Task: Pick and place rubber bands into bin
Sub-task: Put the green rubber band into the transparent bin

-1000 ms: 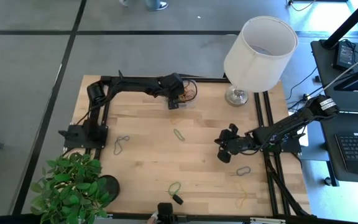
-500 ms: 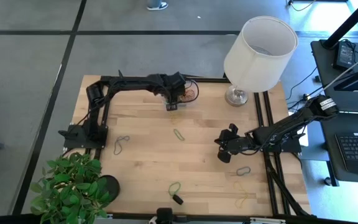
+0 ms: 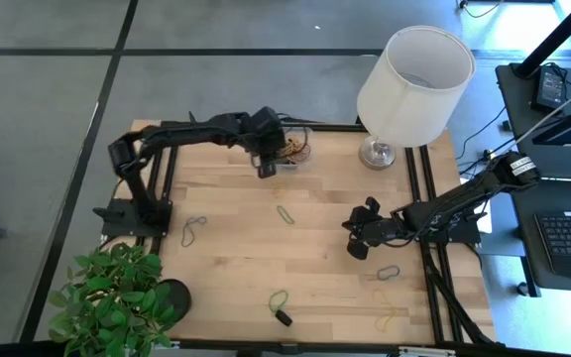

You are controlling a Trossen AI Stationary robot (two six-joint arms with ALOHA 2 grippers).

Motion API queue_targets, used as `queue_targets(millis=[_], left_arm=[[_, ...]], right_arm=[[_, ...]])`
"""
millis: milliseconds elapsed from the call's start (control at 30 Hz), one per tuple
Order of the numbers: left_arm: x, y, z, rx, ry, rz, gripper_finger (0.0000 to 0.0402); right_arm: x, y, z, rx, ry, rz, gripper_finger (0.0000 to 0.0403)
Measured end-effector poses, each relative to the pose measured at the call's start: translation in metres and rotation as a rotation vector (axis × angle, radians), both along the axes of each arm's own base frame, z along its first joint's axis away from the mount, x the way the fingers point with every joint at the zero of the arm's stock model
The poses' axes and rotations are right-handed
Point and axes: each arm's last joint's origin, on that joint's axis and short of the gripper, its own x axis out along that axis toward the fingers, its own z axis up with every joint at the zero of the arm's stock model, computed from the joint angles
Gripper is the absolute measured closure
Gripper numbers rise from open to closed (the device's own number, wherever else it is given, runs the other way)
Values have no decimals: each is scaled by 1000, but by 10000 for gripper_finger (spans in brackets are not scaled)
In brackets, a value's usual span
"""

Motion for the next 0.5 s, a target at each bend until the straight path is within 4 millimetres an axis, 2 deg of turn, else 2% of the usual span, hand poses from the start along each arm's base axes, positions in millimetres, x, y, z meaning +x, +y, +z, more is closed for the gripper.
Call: queue_targets(millis=[100, 267, 500], left_arm=[[-18, -14, -1, -17, -15, 21, 400], [-53, -48, -16, -10, -108, 20, 400], [-108, -90, -39, 1, -221, 52, 399]], right_arm=[[0, 0, 0, 14, -5, -14, 377], [1, -1, 1, -15, -33, -46, 384], [16, 3, 13, -56, -195, -29, 398]])
